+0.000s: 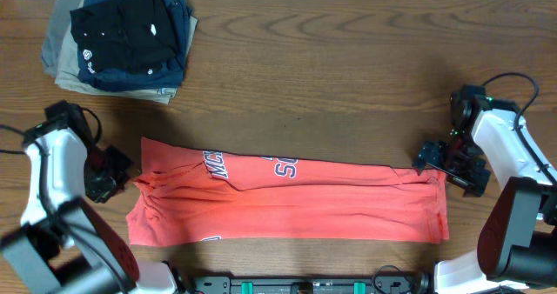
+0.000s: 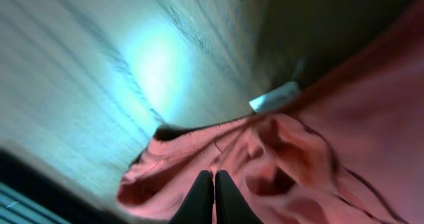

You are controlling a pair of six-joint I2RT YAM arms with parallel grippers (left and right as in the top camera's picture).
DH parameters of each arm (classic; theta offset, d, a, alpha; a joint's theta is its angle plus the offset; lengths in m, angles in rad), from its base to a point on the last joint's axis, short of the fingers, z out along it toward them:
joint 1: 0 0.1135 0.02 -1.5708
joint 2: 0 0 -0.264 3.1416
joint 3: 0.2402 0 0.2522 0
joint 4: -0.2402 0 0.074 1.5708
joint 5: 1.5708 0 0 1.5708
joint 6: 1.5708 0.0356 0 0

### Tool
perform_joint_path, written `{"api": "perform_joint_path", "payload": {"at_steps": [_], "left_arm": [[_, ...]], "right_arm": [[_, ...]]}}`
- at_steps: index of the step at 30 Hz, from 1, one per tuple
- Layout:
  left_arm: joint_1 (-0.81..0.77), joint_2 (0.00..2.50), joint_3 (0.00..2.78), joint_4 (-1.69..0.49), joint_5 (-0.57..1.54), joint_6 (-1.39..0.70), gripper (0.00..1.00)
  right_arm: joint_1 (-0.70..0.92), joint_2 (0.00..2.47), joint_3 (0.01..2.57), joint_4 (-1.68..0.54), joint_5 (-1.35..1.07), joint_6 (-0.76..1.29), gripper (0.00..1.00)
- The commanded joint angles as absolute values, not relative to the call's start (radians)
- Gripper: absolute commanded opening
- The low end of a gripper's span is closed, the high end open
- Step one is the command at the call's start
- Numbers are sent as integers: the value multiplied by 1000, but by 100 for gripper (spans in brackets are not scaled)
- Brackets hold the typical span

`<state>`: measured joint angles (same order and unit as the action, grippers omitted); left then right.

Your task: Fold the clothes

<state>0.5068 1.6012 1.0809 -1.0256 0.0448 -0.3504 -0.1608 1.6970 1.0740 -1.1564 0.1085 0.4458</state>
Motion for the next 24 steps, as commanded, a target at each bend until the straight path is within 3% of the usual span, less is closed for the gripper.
{"api": "perform_joint_path", "payload": {"at_steps": [1, 5, 9, 13, 14, 15, 24], "left_arm": [[505, 1487, 1108, -1055, 18, -345, 6], [479, 1378, 1108, -1101, 137, -312, 7], [440, 1314, 1108, -1142, 215, -272, 17], [416, 1299, 1107, -1171, 218, -274, 78], [413, 1300, 1107, -1174, 218, -274, 89], [413, 1301, 1103, -1175, 218, -273, 95], [413, 1302, 1084, -1177, 218, -273, 100]], "right_arm": [[-165, 1705, 1106, -1163, 154, 474, 99], [-181, 1705, 1105, -1154, 149, 475, 99], [-260, 1705, 1093, -1087, 86, 456, 99], [-357, 1706, 1055, -986, -197, 197, 99], [-374, 1706, 1041, -971, -235, 158, 99], [-395, 1706, 1019, -955, -252, 132, 99], [-432, 1706, 851, -885, -294, 133, 99]]}}
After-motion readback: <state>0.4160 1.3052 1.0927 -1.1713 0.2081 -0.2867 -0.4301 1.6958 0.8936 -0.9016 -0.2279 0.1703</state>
